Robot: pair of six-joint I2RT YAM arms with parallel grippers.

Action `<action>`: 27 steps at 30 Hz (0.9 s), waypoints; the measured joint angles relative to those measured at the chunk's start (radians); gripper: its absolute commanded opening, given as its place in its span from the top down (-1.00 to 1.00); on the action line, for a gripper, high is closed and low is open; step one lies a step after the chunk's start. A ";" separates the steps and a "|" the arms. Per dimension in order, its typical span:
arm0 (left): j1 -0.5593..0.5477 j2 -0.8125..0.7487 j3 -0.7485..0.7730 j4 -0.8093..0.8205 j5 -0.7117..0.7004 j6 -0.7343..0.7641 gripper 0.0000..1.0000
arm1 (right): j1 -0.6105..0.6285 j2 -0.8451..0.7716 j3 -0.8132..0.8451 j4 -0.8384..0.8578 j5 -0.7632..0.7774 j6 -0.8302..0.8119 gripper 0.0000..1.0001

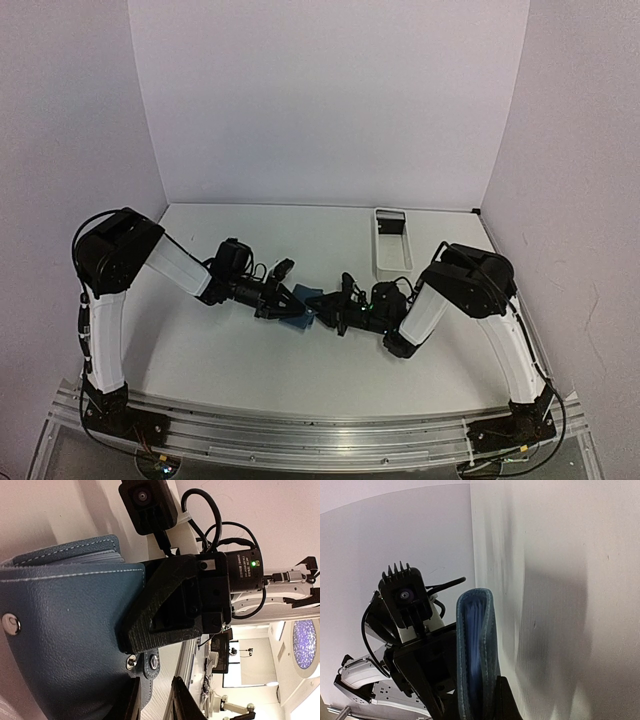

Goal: Put the credit cards into the card holder
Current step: Close the card holder at the center of the board.

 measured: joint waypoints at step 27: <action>-0.033 0.000 0.057 -0.177 -0.083 0.061 1.00 | 0.027 -0.026 -0.022 -0.035 0.088 -0.034 0.24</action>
